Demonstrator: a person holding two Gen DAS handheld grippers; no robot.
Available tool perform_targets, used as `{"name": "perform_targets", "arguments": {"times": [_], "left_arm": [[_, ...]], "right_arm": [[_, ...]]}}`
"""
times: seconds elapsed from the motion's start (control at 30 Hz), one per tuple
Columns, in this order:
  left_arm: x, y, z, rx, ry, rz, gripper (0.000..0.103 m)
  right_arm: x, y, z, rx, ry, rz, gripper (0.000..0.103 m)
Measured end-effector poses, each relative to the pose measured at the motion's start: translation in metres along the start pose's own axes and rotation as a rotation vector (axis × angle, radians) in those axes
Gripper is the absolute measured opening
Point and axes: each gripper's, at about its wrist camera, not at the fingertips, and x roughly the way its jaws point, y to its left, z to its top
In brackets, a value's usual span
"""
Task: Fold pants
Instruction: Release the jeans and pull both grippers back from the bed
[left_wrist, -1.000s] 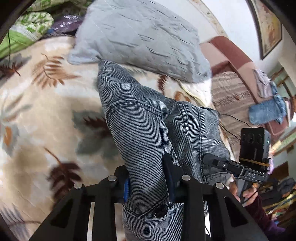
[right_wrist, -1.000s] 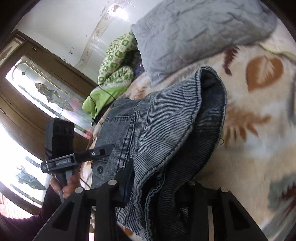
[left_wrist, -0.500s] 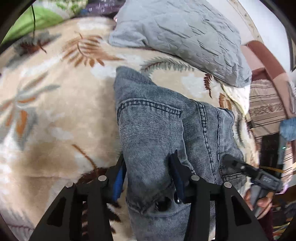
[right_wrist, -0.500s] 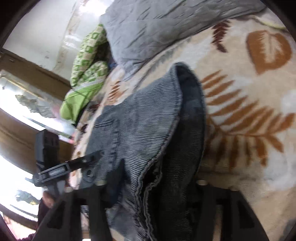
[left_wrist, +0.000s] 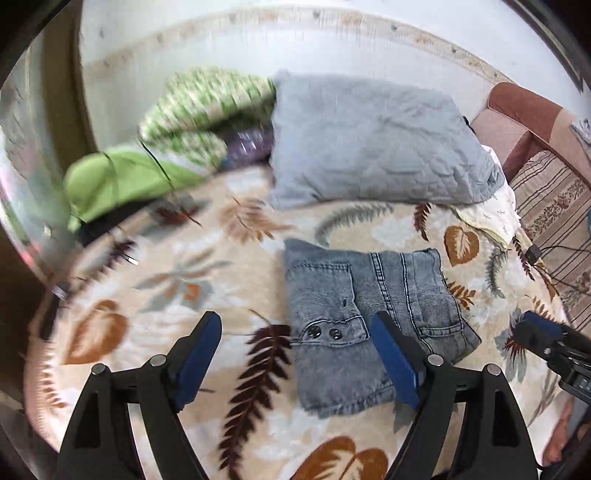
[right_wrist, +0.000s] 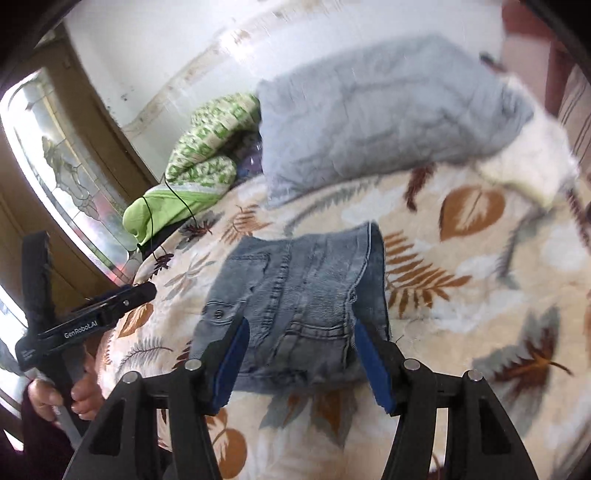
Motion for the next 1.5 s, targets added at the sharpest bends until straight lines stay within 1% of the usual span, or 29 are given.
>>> {"name": "perform_targets", "arguments": {"times": [0.07,0.13,0.2,0.27,0.37,0.57,0.7,0.87,1.07,1.3,1.5], "left_arm": [[-0.025,-0.003,-0.005,0.016,-0.041,0.038,0.084],[-0.046,-0.003,-0.008,0.023,-0.078,0.056,0.085],[-0.067,-0.004,-0.012,0.023,-0.116,0.071,0.088],[-0.089,-0.003,-0.018,0.016,-0.157,0.080,0.095],[-0.115,-0.003,-0.025,0.016,-0.214,0.101,0.099],[-0.148,0.000,-0.040,0.013,-0.261,0.140,0.101],[-0.158,0.006,-0.051,0.005,-0.265,0.165,0.102],[-0.166,0.016,-0.062,-0.021,-0.249,0.154,0.102],[-0.171,0.022,-0.067,-0.027,-0.265,0.183,0.102],[-0.169,0.027,-0.068,-0.026,-0.265,0.196,0.102],[-0.159,0.029,-0.064,-0.027,-0.255,0.188,0.102]], "right_arm": [[-0.023,0.018,-0.005,-0.040,-0.044,-0.043,0.066],[-0.042,0.032,-0.011,-0.073,-0.079,-0.082,0.068],[-0.057,0.047,-0.016,-0.098,-0.101,-0.114,0.068],[-0.072,0.059,-0.022,-0.120,-0.120,-0.139,0.069],[-0.087,0.073,-0.030,-0.152,-0.144,-0.166,0.069],[-0.103,0.090,-0.043,-0.151,-0.156,-0.150,0.069],[-0.111,0.103,-0.049,-0.163,-0.177,-0.145,0.069],[-0.116,0.117,-0.057,-0.169,-0.184,-0.149,0.069],[-0.121,0.128,-0.063,-0.181,-0.189,-0.148,0.069],[-0.119,0.132,-0.064,-0.187,-0.179,-0.152,0.070],[-0.112,0.123,-0.061,-0.177,-0.163,-0.176,0.070]]}}
